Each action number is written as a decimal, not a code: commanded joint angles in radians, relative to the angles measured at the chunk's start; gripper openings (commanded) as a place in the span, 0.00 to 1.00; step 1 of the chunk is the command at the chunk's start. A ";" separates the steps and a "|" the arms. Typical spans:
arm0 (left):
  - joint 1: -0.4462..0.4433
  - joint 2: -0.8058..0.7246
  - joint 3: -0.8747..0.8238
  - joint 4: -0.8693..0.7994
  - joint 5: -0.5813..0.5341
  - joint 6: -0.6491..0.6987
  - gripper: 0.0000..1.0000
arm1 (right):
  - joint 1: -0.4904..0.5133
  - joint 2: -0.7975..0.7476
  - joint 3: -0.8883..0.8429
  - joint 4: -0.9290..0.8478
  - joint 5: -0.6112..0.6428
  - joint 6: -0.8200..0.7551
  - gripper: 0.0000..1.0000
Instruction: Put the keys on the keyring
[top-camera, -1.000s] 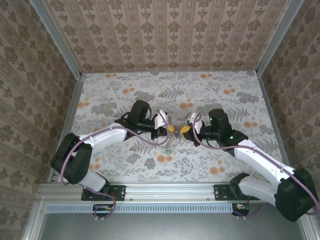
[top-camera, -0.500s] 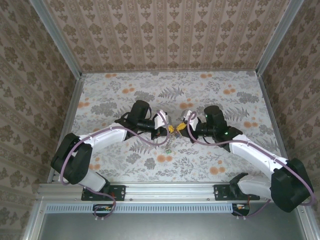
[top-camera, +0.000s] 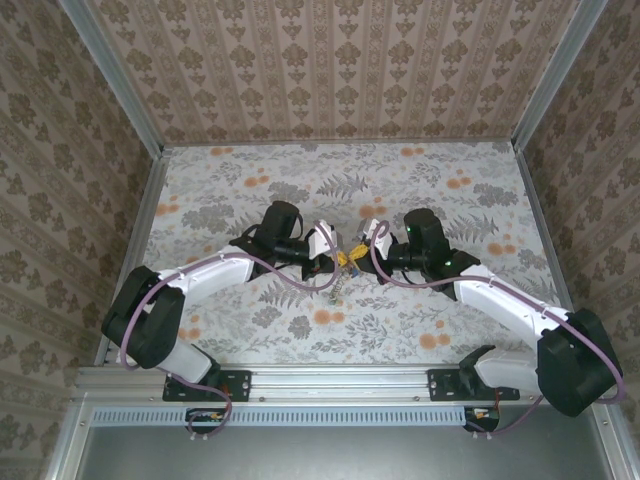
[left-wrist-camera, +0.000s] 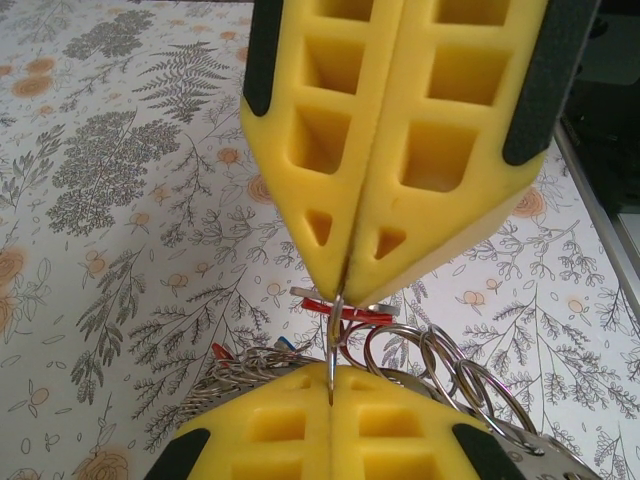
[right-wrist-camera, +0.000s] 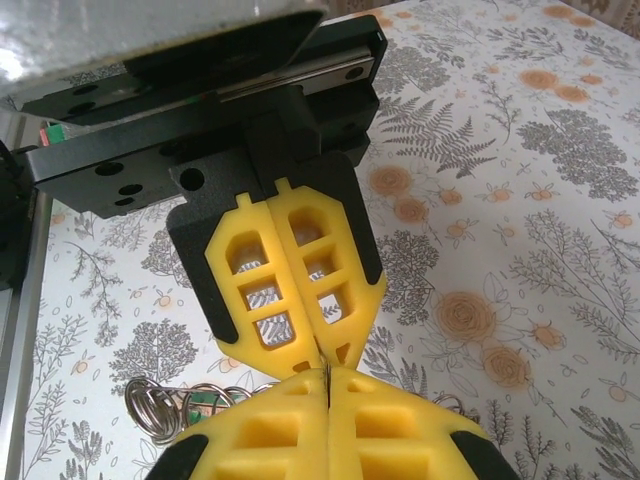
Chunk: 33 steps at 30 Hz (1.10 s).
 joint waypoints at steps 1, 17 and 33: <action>-0.007 -0.009 0.026 0.041 0.021 -0.003 0.00 | 0.007 0.003 0.025 -0.013 -0.036 -0.004 0.00; -0.009 -0.010 0.026 0.042 0.027 -0.003 0.00 | 0.013 0.021 0.023 0.021 0.064 0.022 0.00; -0.009 -0.024 0.016 0.037 0.041 0.010 0.00 | 0.015 0.013 0.012 0.042 0.262 0.071 0.00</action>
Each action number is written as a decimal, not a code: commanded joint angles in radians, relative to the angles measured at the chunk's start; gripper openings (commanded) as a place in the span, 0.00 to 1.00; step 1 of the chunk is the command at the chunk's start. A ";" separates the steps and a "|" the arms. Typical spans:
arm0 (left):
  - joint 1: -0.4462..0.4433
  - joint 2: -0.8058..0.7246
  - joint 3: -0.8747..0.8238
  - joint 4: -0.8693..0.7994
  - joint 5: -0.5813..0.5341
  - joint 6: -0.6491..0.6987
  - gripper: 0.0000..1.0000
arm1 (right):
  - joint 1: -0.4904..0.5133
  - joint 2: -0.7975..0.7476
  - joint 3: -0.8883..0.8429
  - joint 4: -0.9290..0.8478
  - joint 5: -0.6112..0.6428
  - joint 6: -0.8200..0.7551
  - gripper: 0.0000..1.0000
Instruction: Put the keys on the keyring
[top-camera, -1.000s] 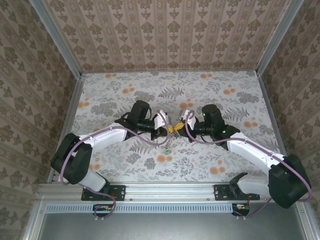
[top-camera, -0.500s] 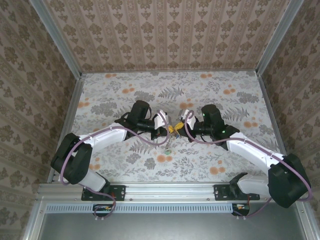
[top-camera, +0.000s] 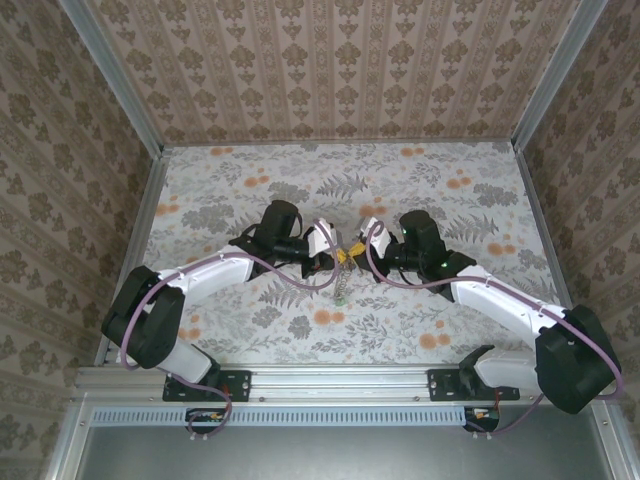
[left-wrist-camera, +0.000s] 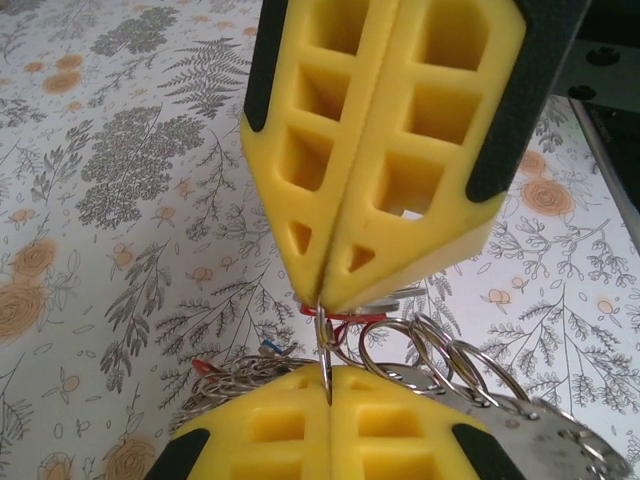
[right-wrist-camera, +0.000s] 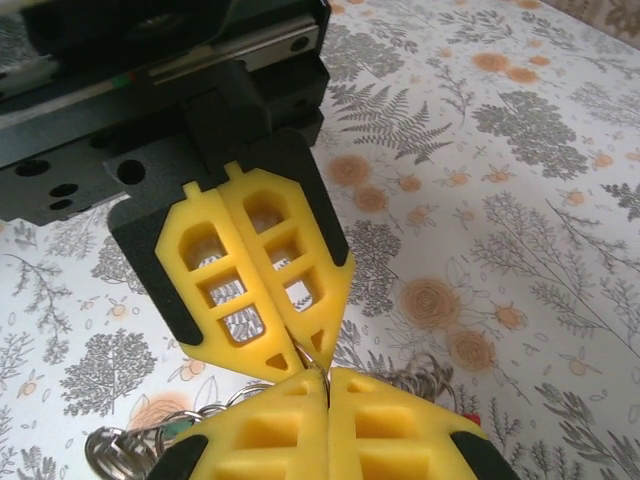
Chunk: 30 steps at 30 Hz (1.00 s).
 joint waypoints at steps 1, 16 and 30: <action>-0.011 -0.026 0.013 0.026 0.079 0.015 0.00 | -0.007 0.003 0.023 -0.005 0.123 0.030 0.00; -0.013 -0.016 -0.002 0.075 0.084 0.005 0.00 | -0.020 0.048 0.050 -0.063 0.157 0.061 0.24; -0.004 -0.014 0.001 0.084 0.149 0.013 0.00 | -0.107 -0.085 0.032 -0.198 -0.211 -0.206 0.32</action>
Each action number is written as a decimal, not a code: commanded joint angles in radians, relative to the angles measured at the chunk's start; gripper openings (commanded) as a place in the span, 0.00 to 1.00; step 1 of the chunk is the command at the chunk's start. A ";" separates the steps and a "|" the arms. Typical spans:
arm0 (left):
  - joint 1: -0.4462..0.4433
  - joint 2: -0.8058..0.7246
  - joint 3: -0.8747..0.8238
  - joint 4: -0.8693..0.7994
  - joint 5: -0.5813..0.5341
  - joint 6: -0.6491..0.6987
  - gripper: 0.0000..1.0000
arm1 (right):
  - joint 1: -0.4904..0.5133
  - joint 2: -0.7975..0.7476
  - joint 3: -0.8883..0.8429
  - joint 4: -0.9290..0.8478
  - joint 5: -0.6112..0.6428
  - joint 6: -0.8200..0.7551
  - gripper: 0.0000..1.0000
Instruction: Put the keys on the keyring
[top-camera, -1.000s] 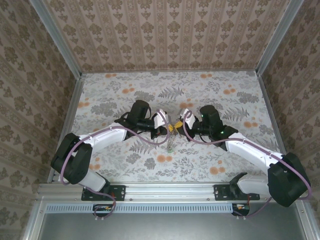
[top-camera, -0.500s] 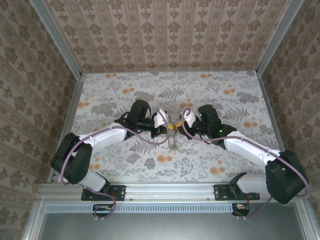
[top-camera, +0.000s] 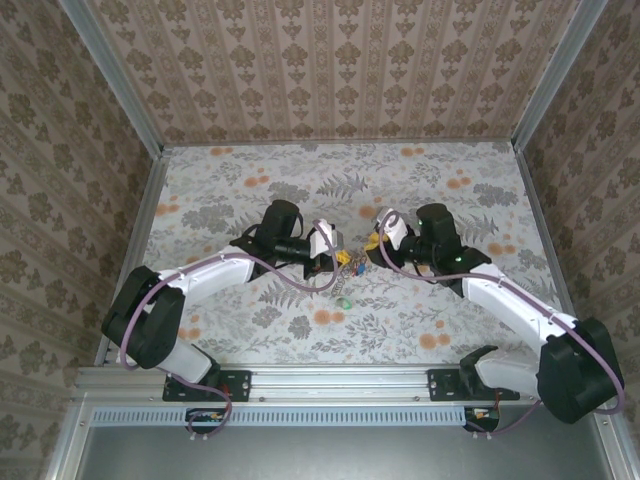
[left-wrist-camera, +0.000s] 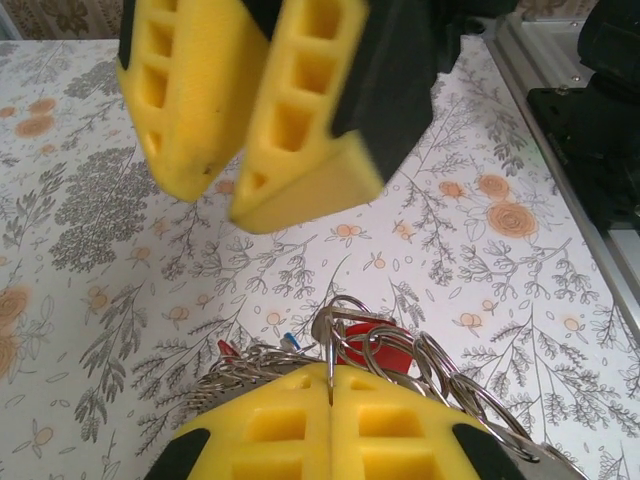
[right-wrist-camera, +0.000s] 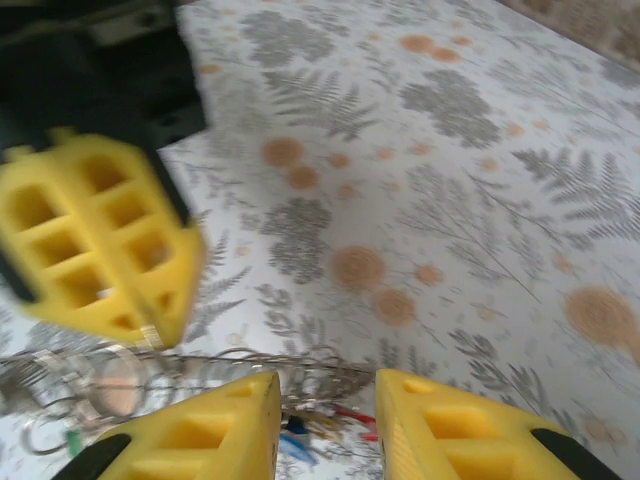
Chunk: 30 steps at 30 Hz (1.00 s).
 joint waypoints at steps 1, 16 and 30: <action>0.002 -0.012 0.004 0.040 0.076 0.013 0.00 | 0.000 -0.026 0.014 -0.084 -0.197 -0.166 0.31; 0.004 -0.004 0.025 -0.004 0.111 0.019 0.00 | 0.011 0.060 0.067 -0.058 -0.266 -0.229 0.28; 0.004 -0.007 0.026 -0.001 0.116 0.017 0.00 | 0.012 0.079 0.047 -0.077 -0.267 -0.269 0.30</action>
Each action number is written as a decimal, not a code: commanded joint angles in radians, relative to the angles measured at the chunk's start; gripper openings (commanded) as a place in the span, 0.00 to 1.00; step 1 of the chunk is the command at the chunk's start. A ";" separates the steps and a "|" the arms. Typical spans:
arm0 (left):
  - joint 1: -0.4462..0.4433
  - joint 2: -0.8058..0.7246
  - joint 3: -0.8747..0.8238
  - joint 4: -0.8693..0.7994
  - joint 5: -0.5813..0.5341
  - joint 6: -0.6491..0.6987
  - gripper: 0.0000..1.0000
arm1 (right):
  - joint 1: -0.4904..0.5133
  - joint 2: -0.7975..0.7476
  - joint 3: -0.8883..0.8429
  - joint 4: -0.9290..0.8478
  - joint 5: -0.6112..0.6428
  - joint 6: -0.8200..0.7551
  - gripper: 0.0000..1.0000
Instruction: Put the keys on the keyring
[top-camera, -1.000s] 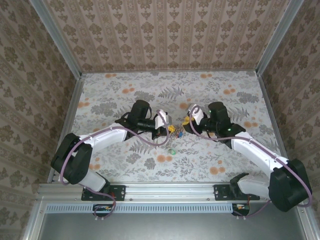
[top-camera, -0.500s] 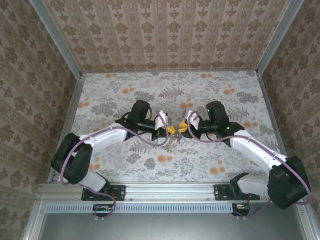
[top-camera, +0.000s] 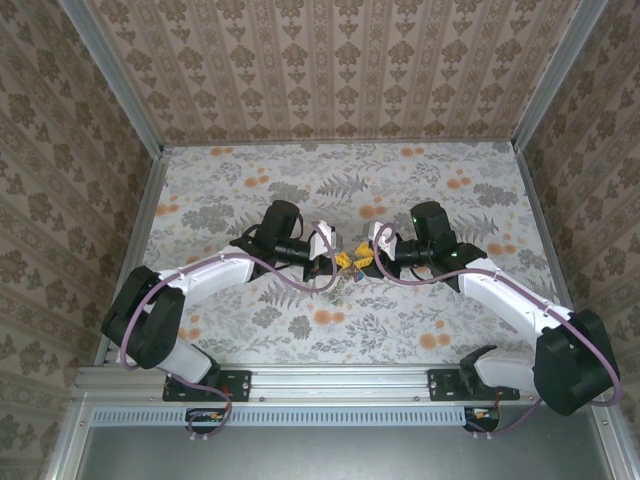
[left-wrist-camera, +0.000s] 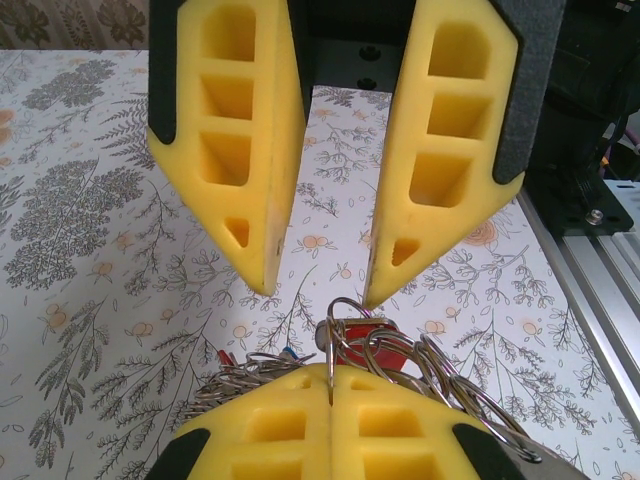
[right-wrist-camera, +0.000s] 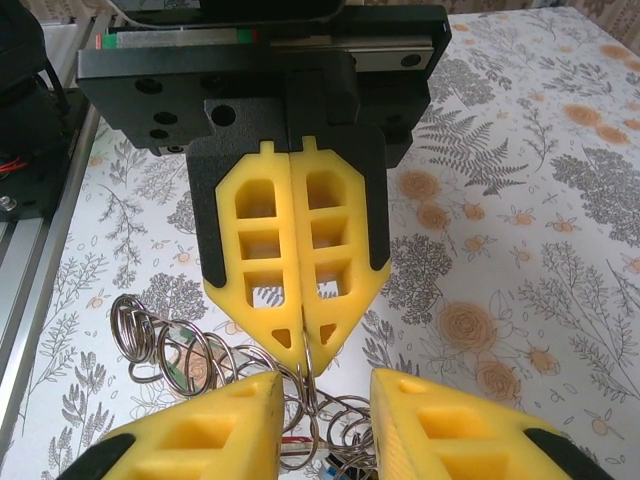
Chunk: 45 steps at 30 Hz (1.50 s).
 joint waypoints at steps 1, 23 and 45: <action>0.004 -0.009 0.025 0.013 0.054 0.016 0.00 | 0.006 0.023 0.012 -0.017 -0.018 -0.032 0.30; 0.004 -0.010 0.029 -0.002 0.049 0.019 0.01 | 0.011 0.059 0.032 0.014 -0.002 -0.042 0.03; -0.021 0.049 0.108 -0.166 -0.017 0.091 0.00 | 0.095 0.014 0.140 -0.199 0.122 -0.132 0.08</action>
